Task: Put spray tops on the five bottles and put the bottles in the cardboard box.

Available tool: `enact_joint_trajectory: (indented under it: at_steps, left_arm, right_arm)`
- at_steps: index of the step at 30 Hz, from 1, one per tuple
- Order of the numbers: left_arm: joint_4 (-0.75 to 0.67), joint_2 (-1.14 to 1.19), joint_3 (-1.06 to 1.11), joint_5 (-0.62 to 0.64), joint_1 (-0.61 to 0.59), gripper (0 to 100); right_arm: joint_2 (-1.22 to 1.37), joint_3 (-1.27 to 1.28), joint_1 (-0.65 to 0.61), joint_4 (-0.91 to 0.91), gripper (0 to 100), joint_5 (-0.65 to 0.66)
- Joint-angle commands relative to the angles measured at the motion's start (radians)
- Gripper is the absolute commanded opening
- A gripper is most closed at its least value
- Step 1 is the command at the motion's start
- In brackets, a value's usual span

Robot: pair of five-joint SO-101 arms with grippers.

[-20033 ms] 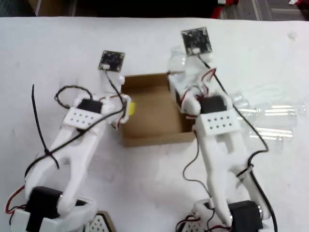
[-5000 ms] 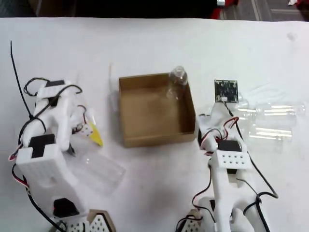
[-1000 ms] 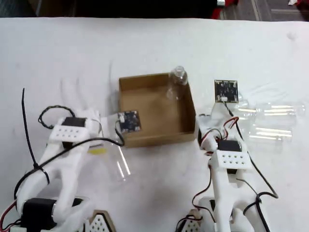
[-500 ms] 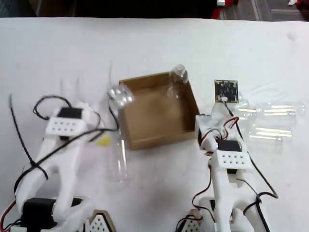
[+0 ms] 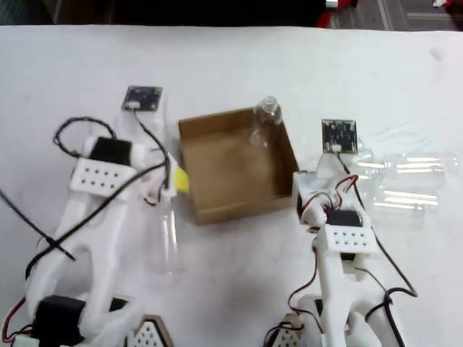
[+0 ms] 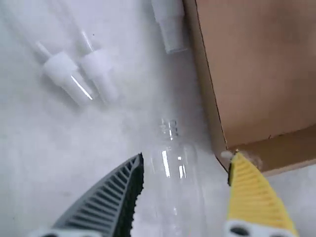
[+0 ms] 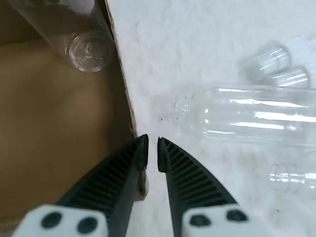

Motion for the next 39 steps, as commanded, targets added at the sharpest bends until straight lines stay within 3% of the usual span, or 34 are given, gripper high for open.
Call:
enact_joint_trajectory:
  at_steps: [1,7,19,28,39]
  left_arm:
    - [-0.133,-0.03,0.061,0.034,-0.047,26]
    - [-0.133,-0.028,0.077,0.035,-0.15,26]
    - [-0.304,0.048,0.195,0.037,-0.117,26]
    - [-0.193,0.363,-0.02,0.034,-0.11,26]
    - [-0.143,0.387,-0.048,0.035,-0.045,26]
  right_arm:
    - [-0.002,-0.048,0.008,-0.002,1.8,0.015]
    - [-0.001,-0.048,0.005,-0.002,1.8,0.015]
    - [-0.001,-0.048,0.005,-0.002,1.8,0.015]
    - [-0.001,-0.048,0.007,-0.002,1.8,0.015]
    - [-0.007,-0.048,0.007,-0.002,1.8,0.015]
